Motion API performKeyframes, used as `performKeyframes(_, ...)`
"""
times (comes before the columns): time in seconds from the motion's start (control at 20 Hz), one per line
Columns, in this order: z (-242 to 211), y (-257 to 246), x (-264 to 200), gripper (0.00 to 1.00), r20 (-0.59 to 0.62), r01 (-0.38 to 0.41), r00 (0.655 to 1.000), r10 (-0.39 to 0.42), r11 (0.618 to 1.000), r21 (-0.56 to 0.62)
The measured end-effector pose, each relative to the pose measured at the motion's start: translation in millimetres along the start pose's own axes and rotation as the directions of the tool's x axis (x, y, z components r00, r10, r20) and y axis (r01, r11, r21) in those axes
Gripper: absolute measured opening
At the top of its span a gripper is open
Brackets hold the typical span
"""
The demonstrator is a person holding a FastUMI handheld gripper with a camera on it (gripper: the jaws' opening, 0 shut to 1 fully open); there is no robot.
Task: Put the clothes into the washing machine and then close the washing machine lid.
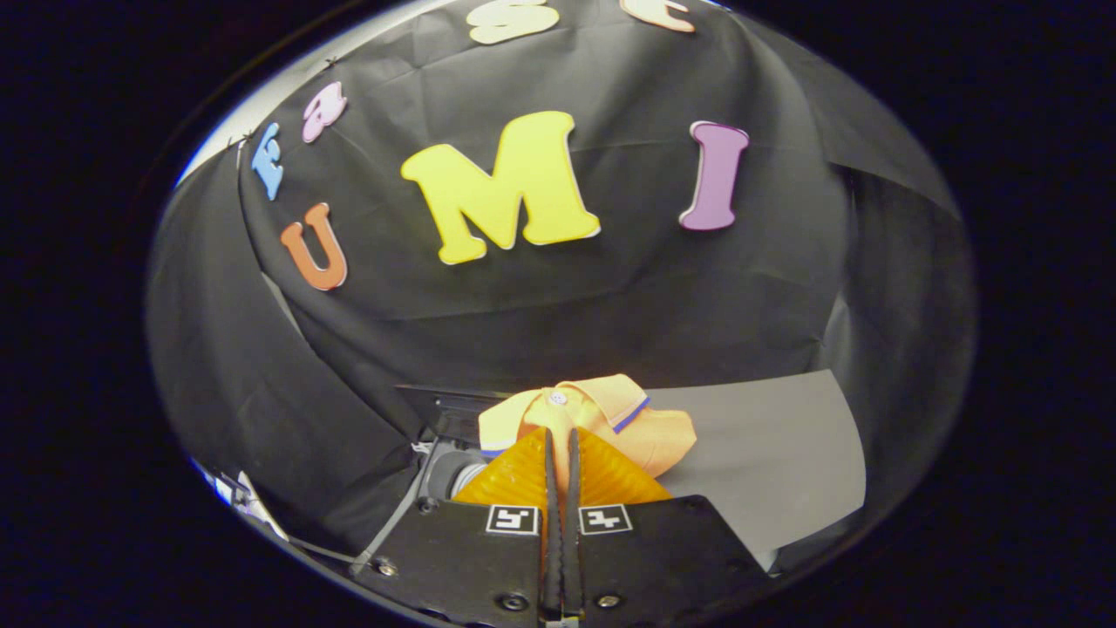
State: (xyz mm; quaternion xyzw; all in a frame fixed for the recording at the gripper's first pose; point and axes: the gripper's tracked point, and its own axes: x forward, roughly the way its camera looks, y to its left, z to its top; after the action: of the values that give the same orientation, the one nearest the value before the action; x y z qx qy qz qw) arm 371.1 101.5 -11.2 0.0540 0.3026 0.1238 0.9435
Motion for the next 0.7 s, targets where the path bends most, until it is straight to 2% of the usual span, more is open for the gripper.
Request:
performKeyframes(0.35,5.9,77.4,-7.6,0.04,0.033,-0.074,0.997,0.075,0.996,-0.041)
performKeyframes(0.7,-12.4,142.4,18.8,0.04,0.004,-0.132,0.991,0.133,0.99,-0.049)
